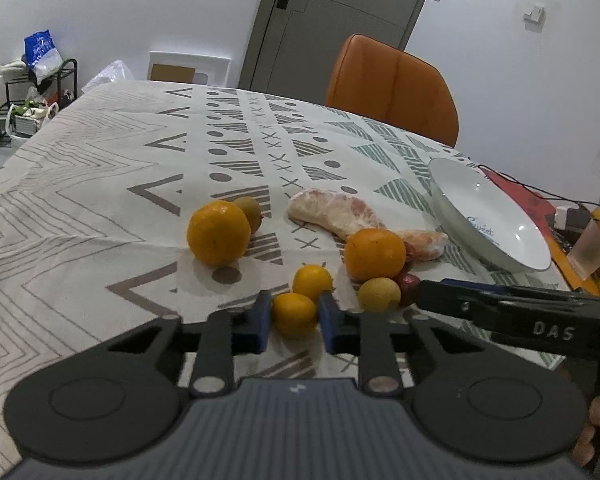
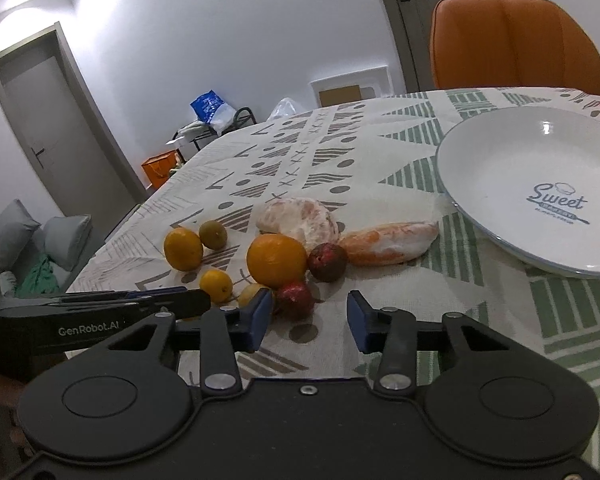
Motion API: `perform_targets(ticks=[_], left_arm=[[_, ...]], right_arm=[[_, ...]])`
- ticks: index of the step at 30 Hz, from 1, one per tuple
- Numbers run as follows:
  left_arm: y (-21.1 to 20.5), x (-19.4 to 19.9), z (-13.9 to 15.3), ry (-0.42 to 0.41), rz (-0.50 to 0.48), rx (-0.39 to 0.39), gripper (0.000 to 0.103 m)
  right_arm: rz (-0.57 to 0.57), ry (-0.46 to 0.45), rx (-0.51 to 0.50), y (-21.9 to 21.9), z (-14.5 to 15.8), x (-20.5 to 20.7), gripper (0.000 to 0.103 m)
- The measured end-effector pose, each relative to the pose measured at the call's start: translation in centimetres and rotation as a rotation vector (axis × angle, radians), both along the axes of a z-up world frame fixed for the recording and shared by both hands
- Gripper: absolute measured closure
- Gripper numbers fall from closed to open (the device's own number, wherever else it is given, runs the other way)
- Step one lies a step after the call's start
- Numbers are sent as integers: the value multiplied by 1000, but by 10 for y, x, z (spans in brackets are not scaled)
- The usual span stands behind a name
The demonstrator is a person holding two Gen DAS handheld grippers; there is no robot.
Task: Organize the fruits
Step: 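Grasp the dark red plum with the right tool while the left tool grasps a small orange kumquat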
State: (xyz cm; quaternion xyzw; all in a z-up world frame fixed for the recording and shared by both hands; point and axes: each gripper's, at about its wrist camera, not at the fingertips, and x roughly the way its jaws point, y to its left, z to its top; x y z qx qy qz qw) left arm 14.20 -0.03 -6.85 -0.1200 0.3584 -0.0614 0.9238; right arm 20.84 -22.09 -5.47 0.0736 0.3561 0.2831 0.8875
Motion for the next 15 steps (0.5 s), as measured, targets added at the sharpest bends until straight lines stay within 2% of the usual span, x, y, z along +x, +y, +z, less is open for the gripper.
perform_targets(ticks=[5, 7, 10, 15], left_arm=[[1, -3, 4, -17, 5, -1, 80], [1, -4, 5, -21, 7, -1, 80], [1, -6, 8, -26, 4, -2, 80], [-2, -6, 11, -34, -2, 8, 80]], right_arm=[[14, 4, 9, 6, -3, 4, 63], [23, 8, 36, 5, -4, 5, 72], [36, 4, 21, 5, -2, 4, 86], [35, 15, 58, -5, -2, 1, 87]])
